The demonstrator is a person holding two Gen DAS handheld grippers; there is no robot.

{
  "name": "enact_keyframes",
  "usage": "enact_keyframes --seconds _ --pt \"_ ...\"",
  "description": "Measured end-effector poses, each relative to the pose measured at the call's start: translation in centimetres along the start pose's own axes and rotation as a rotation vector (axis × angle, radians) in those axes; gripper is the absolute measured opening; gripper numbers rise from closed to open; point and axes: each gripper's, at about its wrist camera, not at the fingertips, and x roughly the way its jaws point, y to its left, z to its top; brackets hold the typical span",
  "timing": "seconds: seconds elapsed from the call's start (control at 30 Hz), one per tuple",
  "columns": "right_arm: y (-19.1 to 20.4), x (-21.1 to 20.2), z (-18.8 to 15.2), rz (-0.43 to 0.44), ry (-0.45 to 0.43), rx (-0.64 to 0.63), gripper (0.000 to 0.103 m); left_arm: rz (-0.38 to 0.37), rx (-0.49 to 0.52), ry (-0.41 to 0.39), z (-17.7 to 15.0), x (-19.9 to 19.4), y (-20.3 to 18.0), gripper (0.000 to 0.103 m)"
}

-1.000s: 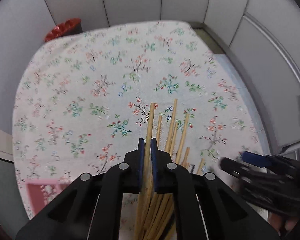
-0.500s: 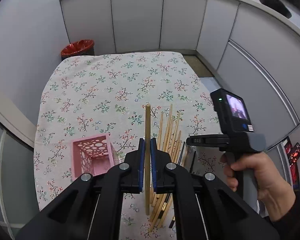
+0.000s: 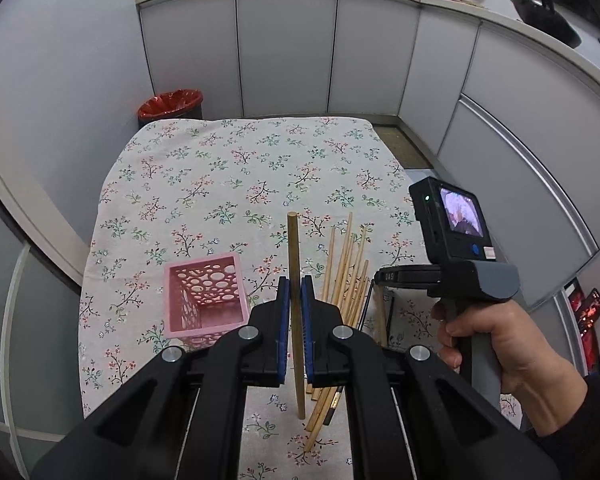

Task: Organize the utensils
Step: 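Carry the held chopsticks upright over the pink basket with both tools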

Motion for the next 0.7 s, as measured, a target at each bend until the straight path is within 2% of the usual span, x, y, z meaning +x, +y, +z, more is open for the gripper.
enact_keyframes --seconds 0.13,0.23,0.53,0.63,0.7 --pt "0.4 -3.4 -0.7 0.032 -0.075 -0.025 0.002 0.004 0.001 -0.026 -0.5 -1.1 0.3 0.006" --pt "1.0 -6.6 -1.4 0.029 -0.165 -0.074 0.002 -0.001 -0.004 -0.057 -0.7 -2.3 0.7 0.006" --pt "1.8 -15.5 -4.4 0.094 -0.375 -0.127 0.000 -0.053 -0.034 -0.216 -0.6 -8.2 2.2 0.006" --pt "2.1 -16.7 -4.6 0.115 -0.397 -0.132 0.000 -0.059 -0.060 -0.293 -0.4 -10.3 3.0 0.006" --pt "1.8 -16.0 -4.0 0.126 -0.348 -0.133 0.001 -0.064 -0.069 -0.311 -0.1 -10.9 3.3 0.006"
